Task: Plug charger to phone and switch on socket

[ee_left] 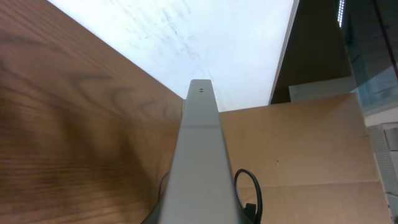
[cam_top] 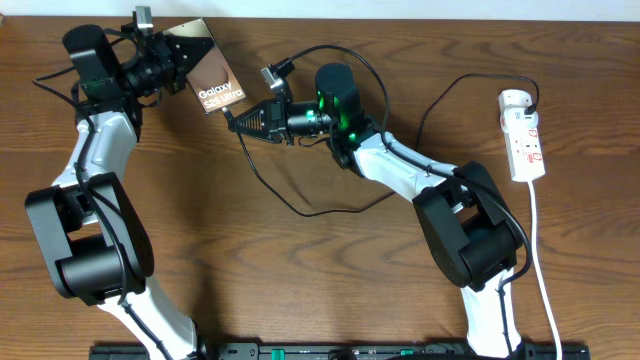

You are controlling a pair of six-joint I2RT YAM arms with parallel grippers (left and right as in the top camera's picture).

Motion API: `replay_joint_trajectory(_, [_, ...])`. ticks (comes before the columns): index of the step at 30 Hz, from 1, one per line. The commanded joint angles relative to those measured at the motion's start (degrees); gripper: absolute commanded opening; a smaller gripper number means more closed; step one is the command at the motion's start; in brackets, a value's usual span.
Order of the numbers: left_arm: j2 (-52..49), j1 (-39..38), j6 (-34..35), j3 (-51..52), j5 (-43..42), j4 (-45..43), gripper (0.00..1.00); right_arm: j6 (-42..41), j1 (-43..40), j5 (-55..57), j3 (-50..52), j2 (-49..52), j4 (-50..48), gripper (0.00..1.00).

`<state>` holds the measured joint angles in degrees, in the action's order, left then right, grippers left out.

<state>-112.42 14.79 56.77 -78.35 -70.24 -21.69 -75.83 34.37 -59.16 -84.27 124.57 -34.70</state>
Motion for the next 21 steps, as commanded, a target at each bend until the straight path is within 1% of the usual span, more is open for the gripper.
replay_joint_trajectory(1, [0.2,-0.8,0.1,-0.5,-4.3,-0.3,0.07,-1.0,0.0,6.3,-0.3,0.2,-0.3,0.01])
replay_joint_trajectory(21, [0.2,-0.5,-0.6,-0.5,-4.1,-0.3,0.07,-0.6,-1.5,5.2,-0.3,0.2,-0.3,0.01])
